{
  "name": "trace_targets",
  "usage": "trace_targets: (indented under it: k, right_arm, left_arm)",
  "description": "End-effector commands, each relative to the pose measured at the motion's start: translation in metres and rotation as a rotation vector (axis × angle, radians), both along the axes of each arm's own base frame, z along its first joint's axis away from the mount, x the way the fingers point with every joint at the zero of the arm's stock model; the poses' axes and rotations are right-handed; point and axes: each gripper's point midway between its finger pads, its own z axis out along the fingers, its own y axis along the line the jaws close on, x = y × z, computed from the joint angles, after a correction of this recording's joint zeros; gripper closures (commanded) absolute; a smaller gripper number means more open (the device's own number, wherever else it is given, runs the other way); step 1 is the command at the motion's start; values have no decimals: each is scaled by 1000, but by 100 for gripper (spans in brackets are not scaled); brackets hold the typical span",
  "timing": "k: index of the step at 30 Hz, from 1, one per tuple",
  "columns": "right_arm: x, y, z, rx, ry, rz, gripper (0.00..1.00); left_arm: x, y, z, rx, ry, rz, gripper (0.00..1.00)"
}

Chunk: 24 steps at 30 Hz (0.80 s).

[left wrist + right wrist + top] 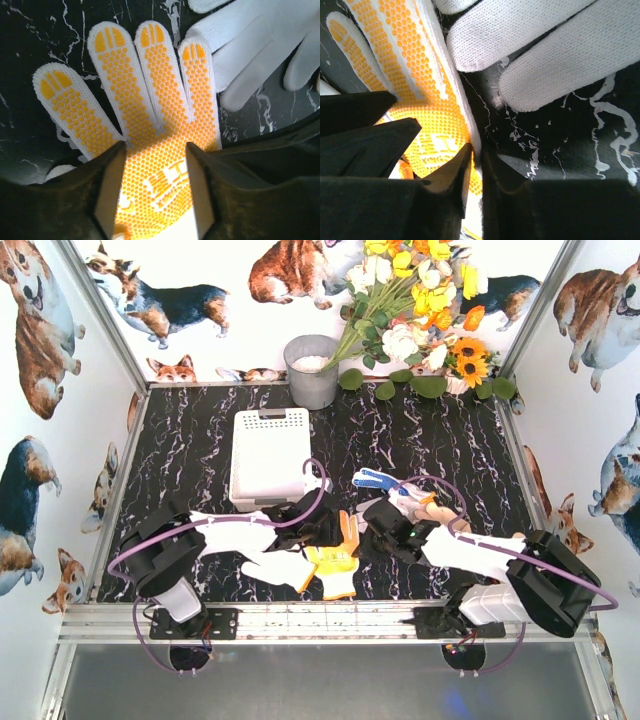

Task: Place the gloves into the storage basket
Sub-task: Adjust the glove at the center of the board, then pick up the glove from the center of the board.

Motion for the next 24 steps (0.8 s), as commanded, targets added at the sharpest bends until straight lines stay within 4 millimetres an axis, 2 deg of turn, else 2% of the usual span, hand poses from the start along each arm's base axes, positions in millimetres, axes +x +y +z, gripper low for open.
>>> trace_targets:
  k: [1, 3, 5, 8, 10, 13, 16, 21, 23, 24]
  right_arm:
    - [-7, -23, 3, -121, 5, 36, 73]
    - [-4, -30, 18, -154, -37, 51, 61]
    - [-2, -40, 34, -191, -69, 53, 53]
    - [4, -59, 65, -220, -164, 25, 48]
    - [7, -75, 83, -242, -215, -1, 46]
    - [11, -101, 107, -273, -255, -40, 44]
    - [18, -123, 124, -309, -283, -77, 41]
    - [37, -138, 140, -420, -288, -42, 37]
    - [48, -140, 145, -472, -285, -12, 37]
    - [54, -139, 148, -491, -289, 4, 33]
  left_arm:
    - [3, 8, 19, 35, -65, -59, 48]
    - [3, 5, 37, 6, -105, -88, 38]
    - [3, 2, 58, -24, -142, -120, 30]
    - [1, 4, 90, -54, -203, -166, 19]
    - [3, 13, 106, -48, -241, -171, 12]
    - [10, 38, 128, -6, -270, -160, 6]
    - [24, 73, 150, 37, -293, -125, 3]
    - [51, 139, 177, 98, -333, -44, 0]
    - [59, 163, 180, 115, -337, -10, 0]
    - [64, 179, 179, 128, -335, 22, 0]
